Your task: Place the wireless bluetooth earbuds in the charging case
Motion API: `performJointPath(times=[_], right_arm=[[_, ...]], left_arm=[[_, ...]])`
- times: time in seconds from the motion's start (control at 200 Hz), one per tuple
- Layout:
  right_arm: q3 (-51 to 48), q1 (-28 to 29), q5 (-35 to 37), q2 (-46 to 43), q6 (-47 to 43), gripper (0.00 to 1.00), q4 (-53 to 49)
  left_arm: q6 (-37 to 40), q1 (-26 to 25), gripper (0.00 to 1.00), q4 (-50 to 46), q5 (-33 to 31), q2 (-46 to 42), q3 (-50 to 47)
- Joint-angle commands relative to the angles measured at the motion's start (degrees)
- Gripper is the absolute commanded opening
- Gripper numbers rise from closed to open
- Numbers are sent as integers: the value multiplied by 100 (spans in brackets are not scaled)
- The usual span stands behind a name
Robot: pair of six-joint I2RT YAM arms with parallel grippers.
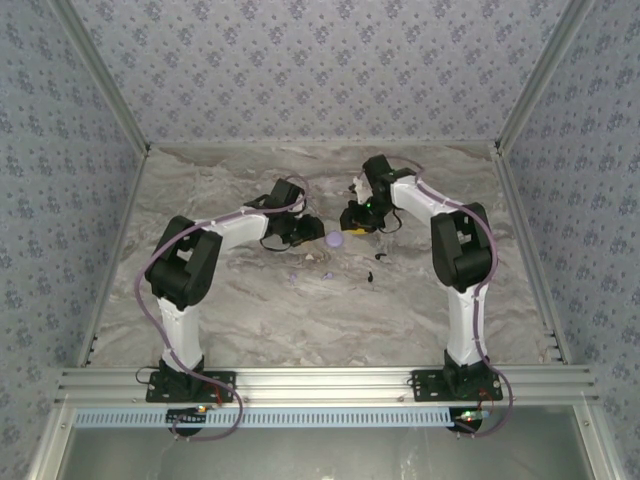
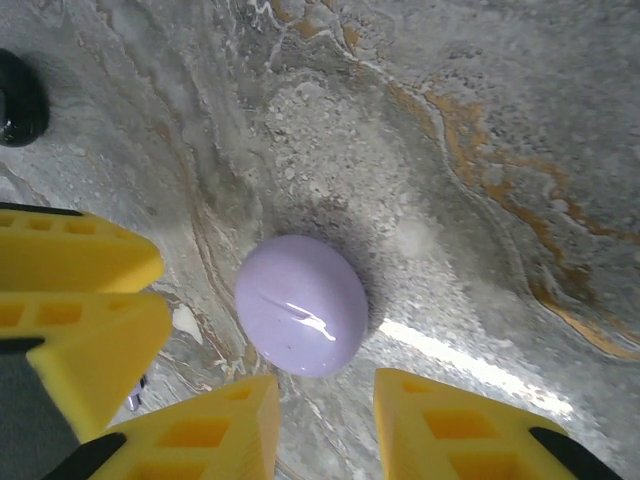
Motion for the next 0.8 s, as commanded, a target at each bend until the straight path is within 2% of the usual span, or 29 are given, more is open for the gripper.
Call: performJointPath(times=[0.0,0.37,0.795], right_arm=[[38,31,-329,245,154,33,43],[110,43,-405,469,246,32,121],[-195,36,-370,489,341,23,274]], left_arm=[[-88,-33,41,187,239,57,-30],[-141,-81,41,219,296,287,-19],[-381,-117,43,608,557,571,-64]])
